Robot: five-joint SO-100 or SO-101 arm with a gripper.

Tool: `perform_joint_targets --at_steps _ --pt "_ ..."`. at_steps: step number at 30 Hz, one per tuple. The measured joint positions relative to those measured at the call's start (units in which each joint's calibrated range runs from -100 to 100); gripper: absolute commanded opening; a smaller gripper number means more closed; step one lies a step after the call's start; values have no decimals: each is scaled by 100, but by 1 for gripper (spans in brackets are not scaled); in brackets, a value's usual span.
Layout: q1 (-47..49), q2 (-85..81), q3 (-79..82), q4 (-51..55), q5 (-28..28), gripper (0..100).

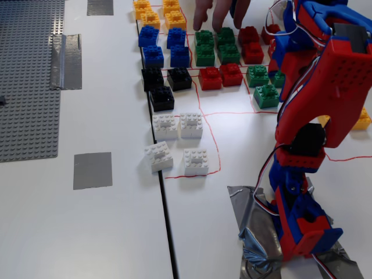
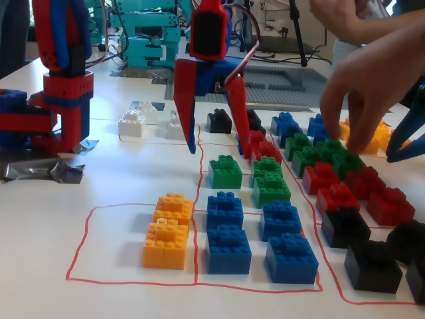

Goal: Grab the block and put it in the grey marker

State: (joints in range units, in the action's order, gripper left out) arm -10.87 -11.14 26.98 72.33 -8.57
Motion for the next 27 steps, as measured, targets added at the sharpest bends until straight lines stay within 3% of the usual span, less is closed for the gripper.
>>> perform_joint_targets --at_steps 27 --pt "51 918 -472 -49 142 25"
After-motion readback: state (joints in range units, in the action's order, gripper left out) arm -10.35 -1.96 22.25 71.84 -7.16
